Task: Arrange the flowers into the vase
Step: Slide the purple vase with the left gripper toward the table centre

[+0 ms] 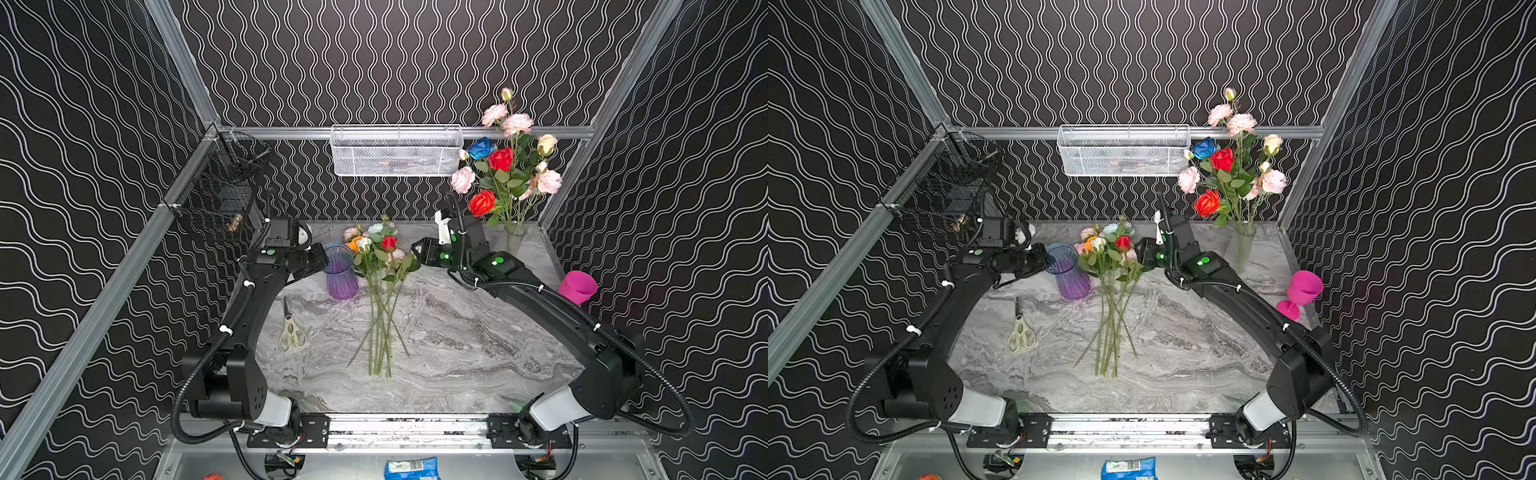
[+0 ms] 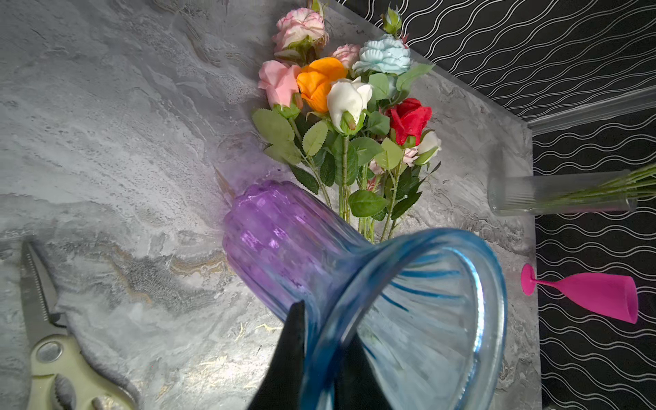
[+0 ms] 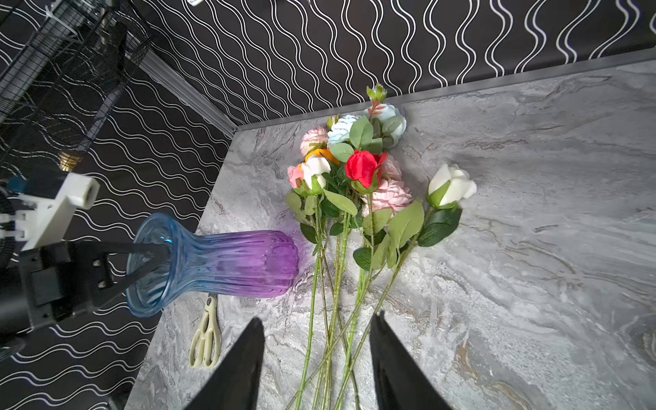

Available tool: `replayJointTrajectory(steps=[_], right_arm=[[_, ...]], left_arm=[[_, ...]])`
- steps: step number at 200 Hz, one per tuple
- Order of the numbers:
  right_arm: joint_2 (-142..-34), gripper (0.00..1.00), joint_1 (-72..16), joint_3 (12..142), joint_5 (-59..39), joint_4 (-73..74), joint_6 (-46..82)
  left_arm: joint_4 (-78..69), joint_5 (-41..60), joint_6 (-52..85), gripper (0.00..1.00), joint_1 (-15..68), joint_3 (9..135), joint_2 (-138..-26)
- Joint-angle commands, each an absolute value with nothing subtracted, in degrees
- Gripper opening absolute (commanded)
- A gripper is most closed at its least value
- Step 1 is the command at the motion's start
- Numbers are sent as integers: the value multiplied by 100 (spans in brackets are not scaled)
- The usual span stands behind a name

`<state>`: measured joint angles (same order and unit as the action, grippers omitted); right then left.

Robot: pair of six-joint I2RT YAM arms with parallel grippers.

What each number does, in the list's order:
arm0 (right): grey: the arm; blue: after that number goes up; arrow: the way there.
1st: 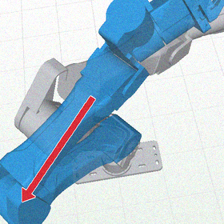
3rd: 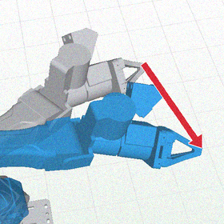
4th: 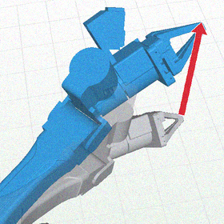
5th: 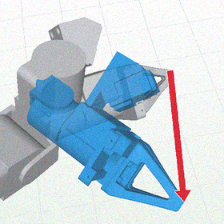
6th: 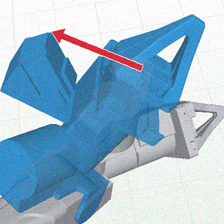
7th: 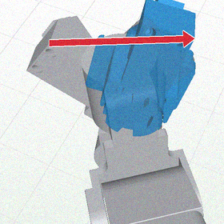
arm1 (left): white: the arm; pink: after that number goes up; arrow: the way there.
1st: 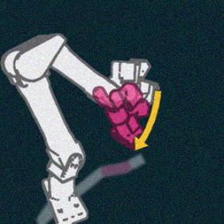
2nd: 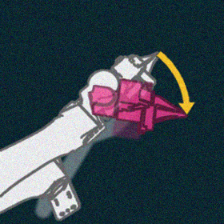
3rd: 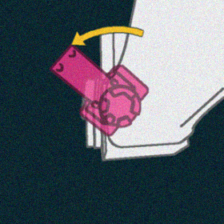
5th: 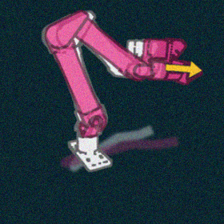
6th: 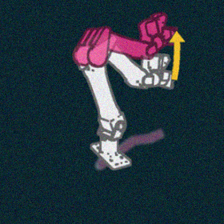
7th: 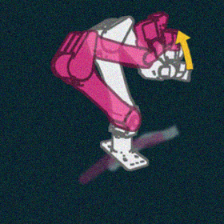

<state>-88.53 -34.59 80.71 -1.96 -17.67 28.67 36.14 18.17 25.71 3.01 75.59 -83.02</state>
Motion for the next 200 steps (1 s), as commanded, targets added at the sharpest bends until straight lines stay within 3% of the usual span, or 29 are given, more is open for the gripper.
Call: replayJointTrajectory(steps=[1, 44, 77, 128, 155, 200], right_arm=[[-8791, 50, -3438, 8085, -113, -1687, 2842], [-8623, 50, -3333, 7997, 19, -1818, 2771], [-8253, 49, -3016, 7727, 167, -1940, 2713], [-7472, 49, -2351, 7351, 536, -2295, 2593], [-7228, 49, -2250, 7204, 575, -2379, 2549], [-7103, 49, -2241, 7078, 493, -2435, 2547]], left_arm=[[3010, 2150, 2820, 0, 290, 7598, -8144], [3267, 2230, 2788, 0, 633, 7941, -7877], [3749, 1573, 2499, 0, 2057, 8547, -7950], [4290, 1566, 2338, 0, 3864, 9395, -8891], [4784, 1660, 2163, 0, 4282, 9992, -9611], [5091, 2034, 2041, 0, 4289, 10471, -10382]])
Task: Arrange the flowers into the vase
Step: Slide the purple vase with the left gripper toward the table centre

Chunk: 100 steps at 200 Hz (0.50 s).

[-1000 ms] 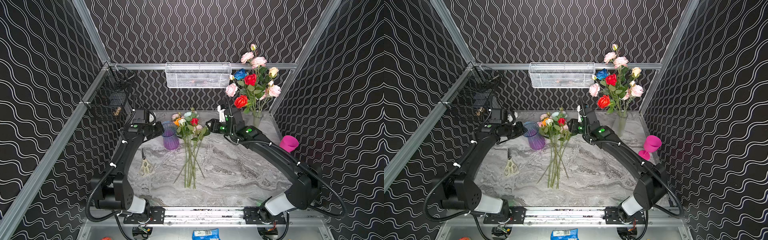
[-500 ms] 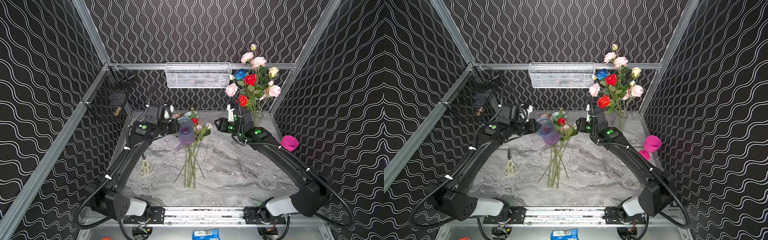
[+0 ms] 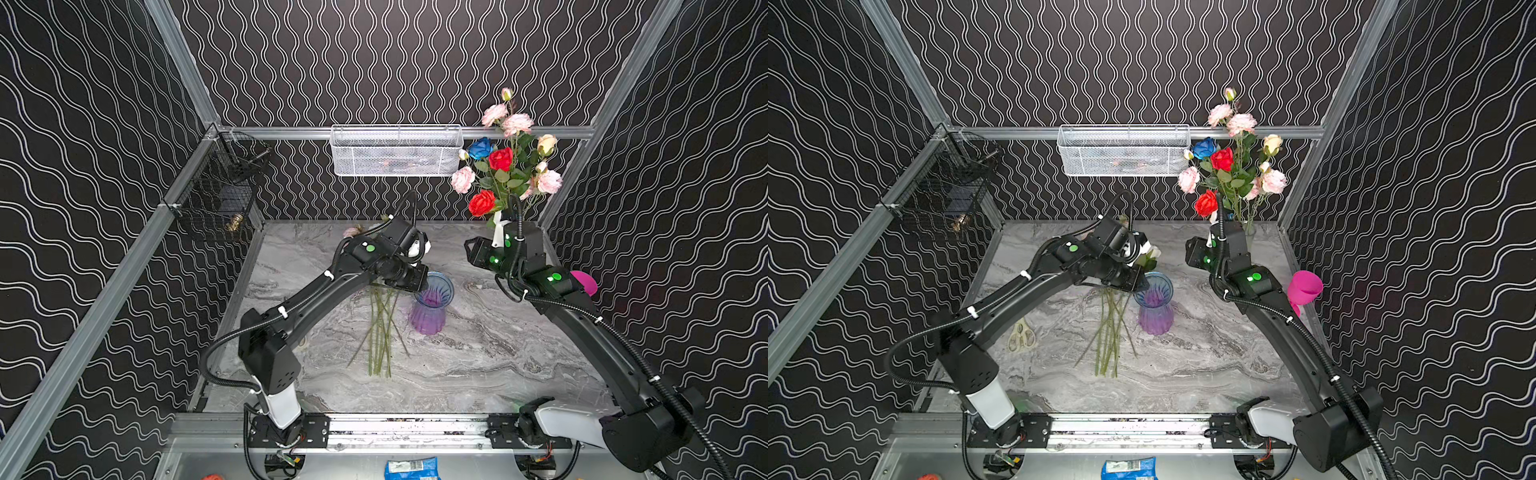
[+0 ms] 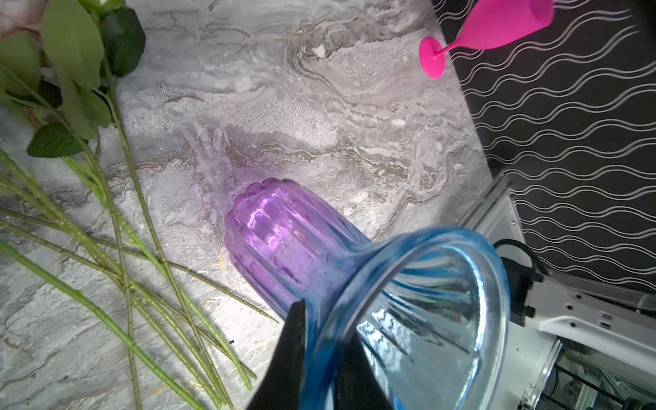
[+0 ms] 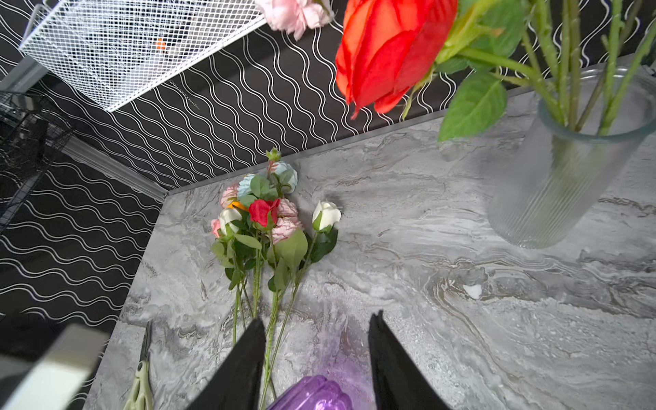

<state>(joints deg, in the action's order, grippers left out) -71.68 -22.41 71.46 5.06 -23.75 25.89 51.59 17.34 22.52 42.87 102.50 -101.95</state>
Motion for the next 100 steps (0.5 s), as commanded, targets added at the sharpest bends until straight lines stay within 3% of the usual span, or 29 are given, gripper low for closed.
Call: replayJointTrajectory(steps=[1, 100], right_arm=[[-7102, 49, -2241, 7077, 497, -2435, 2552], [-7077, 48, -2241, 6914, 248, -2420, 2608]], left_arm=[[5090, 2032, 2040, 0, 4289, 10483, -10399], [5295, 2311, 1907, 0, 4073, 11271, -11321]])
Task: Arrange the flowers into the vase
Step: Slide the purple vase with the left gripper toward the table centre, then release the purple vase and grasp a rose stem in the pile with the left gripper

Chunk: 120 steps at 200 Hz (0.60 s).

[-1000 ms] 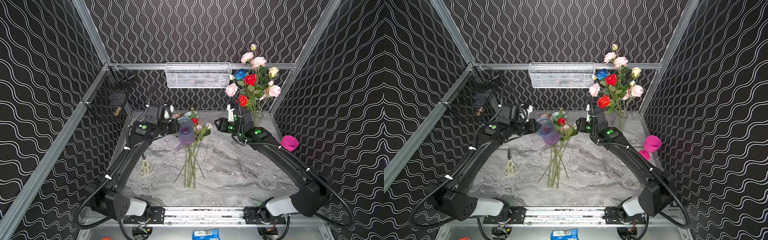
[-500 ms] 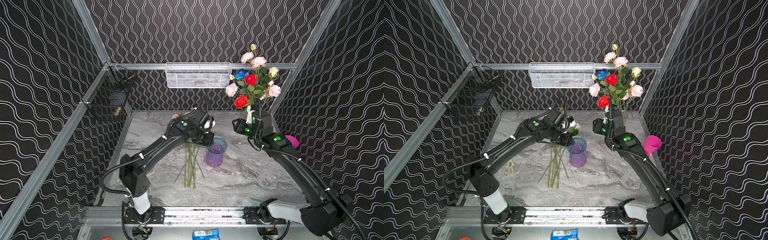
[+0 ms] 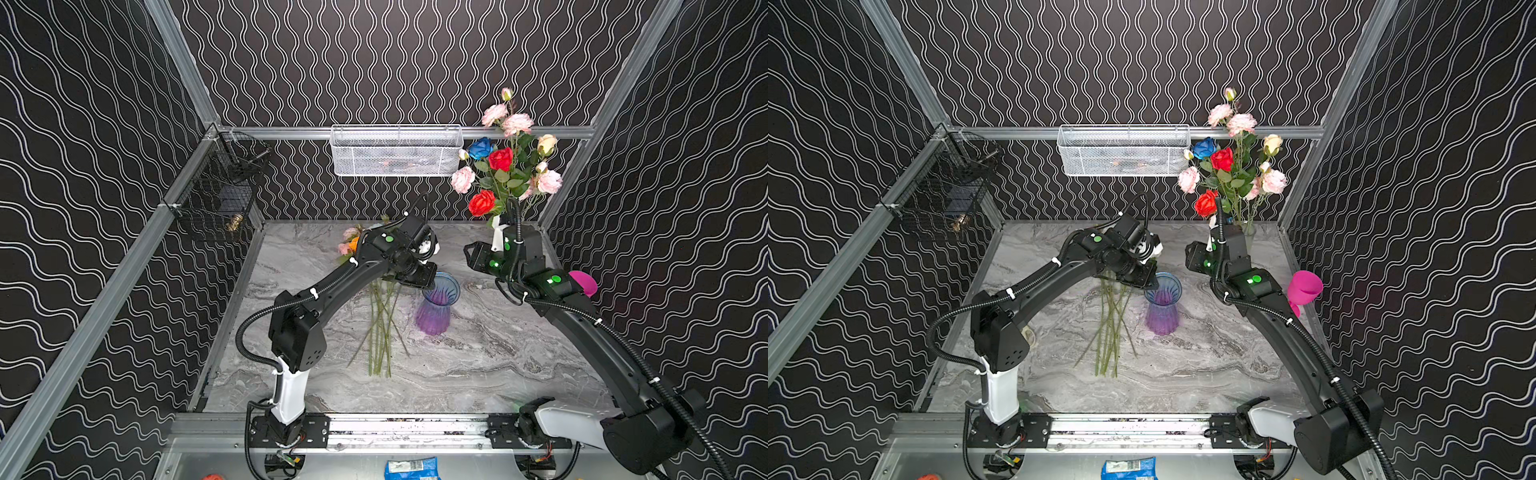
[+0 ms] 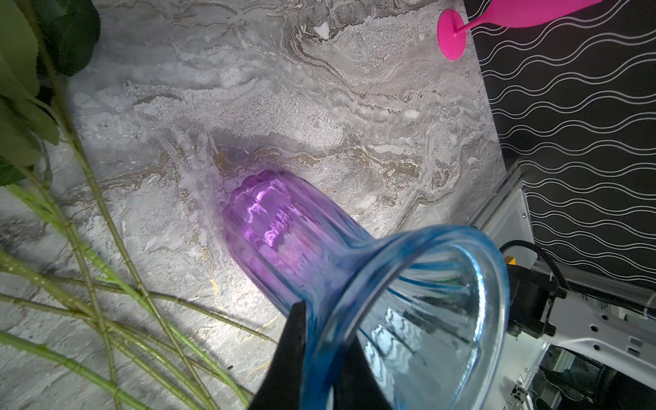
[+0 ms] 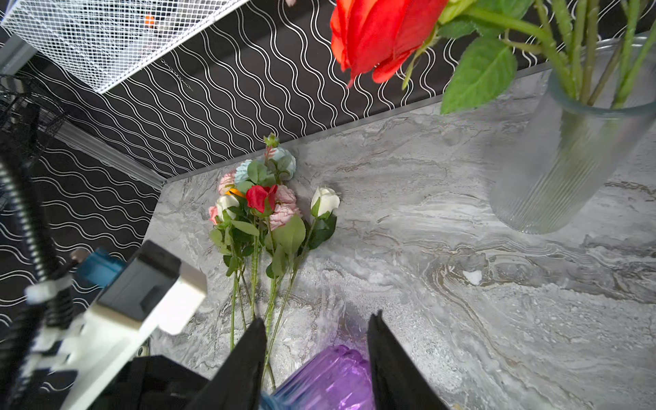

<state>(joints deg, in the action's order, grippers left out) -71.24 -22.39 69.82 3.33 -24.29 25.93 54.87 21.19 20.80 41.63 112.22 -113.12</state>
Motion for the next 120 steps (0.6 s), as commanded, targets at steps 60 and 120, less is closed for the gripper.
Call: replayJointTrajectory(steps=[60, 120], right_arm=[[-7083, 49, -2241, 6891, 185, -2395, 2602], [-7037, 49, -2250, 7011, 162, -2473, 2568]], left_arm=[[5365, 2593, 1841, 27, 3823, 11492, -11446], [5382, 2852, 1708, 38, 3532, 11621, -11292]])
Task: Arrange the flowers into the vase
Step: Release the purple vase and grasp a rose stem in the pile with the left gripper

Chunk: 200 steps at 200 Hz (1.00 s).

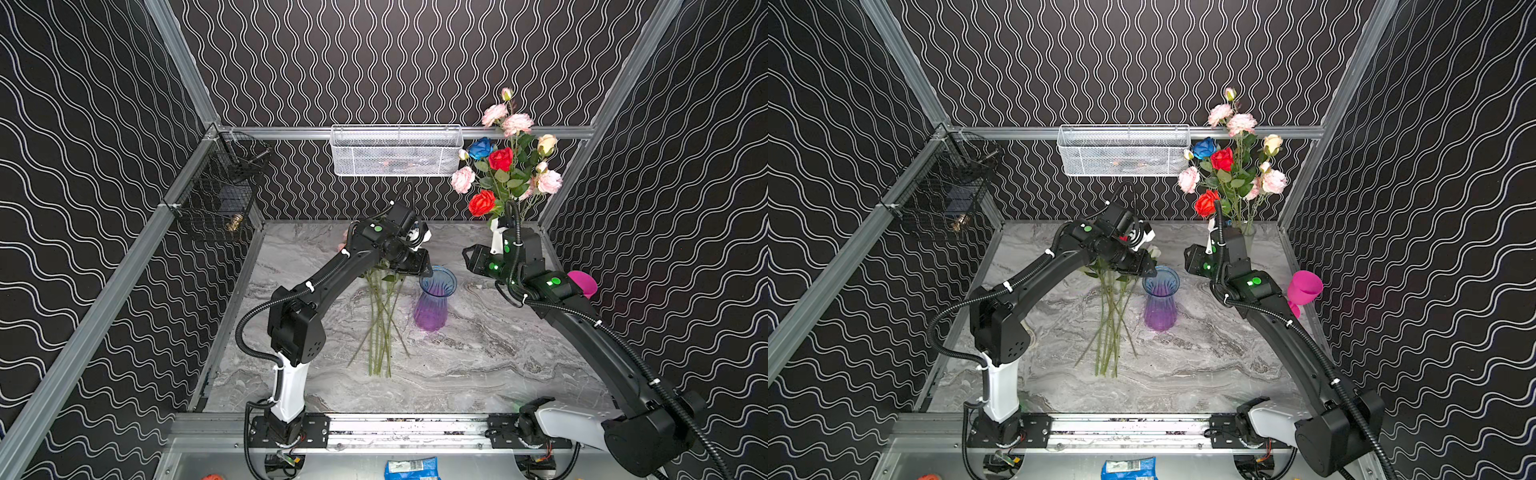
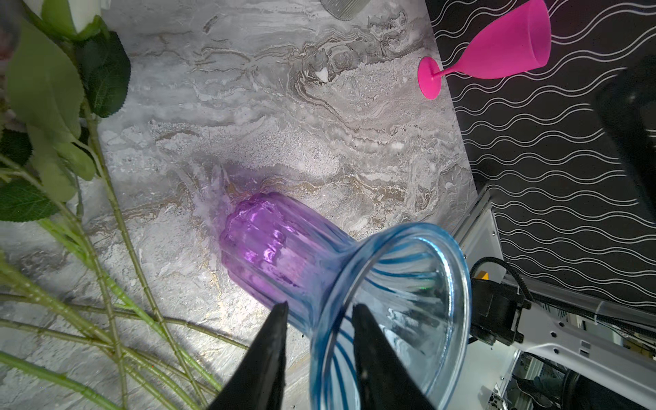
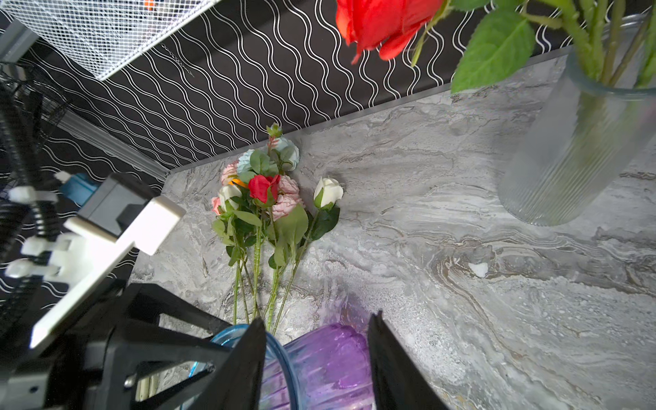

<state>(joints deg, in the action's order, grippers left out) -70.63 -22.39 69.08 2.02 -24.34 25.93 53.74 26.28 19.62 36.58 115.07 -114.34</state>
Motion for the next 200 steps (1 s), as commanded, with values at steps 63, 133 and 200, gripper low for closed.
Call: replayJointTrajectory(steps=[63, 133, 200], right_arm=[[-6726, 47, -2274, 6993, 8, -2338, 2499], [-6030, 39, -2724, 5981, -300, -1637, 2653], [-6041, 35, -2786, 5481, -236, -1748, 2586]], left_arm=[[3086, 1640, 2382, 50, 2348, 8656, -7787], [1208, 1397, 3087, 52, 2173, 5153, -7756], [6, 1739, 3274, 42, 2179, 5394, -9204]])
